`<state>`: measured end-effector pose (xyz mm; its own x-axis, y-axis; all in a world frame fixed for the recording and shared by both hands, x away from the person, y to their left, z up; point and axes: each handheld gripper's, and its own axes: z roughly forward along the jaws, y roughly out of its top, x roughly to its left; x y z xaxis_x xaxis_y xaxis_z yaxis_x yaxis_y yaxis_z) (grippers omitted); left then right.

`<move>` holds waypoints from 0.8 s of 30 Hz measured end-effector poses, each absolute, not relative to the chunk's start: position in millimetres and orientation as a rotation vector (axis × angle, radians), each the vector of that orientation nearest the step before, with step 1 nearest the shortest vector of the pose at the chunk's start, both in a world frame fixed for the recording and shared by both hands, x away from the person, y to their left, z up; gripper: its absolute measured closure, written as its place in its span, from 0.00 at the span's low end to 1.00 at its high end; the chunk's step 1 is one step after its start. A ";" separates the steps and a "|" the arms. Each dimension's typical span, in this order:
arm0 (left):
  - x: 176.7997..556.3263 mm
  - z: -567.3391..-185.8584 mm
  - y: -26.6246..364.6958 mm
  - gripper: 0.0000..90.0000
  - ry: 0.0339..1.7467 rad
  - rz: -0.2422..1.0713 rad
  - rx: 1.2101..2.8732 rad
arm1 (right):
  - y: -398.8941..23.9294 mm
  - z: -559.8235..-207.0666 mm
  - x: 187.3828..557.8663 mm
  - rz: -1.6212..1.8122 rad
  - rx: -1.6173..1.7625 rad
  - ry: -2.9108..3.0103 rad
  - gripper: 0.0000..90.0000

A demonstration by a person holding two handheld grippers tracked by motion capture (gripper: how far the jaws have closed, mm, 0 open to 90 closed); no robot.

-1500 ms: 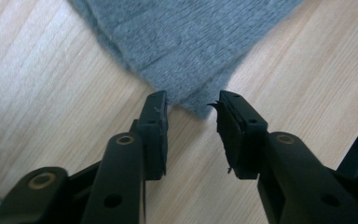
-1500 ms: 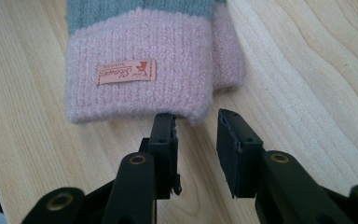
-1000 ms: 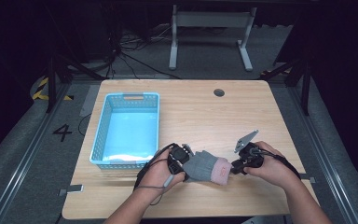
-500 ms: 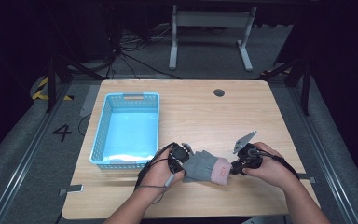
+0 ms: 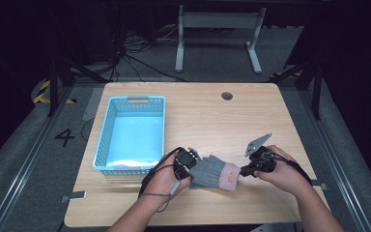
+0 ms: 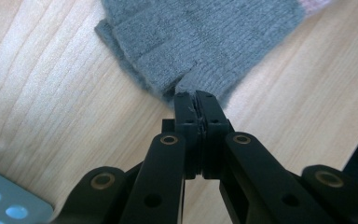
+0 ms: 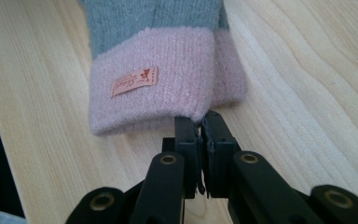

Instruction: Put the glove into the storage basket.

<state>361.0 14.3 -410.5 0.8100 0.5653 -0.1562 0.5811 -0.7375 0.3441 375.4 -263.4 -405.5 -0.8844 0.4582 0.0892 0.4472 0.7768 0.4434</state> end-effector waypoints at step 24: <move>343.2 -399.1 16.8 0.99 0.836 -0.053 2.631 | -257.7 -395.7 388.3 0.807 0.752 2.839 0.97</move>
<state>343.2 16.8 -399.1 0.8227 0.5490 -0.1473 0.5632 -0.7520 0.3425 388.3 -257.7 -395.7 -0.8737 0.4847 0.0418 0.4342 0.7381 0.5164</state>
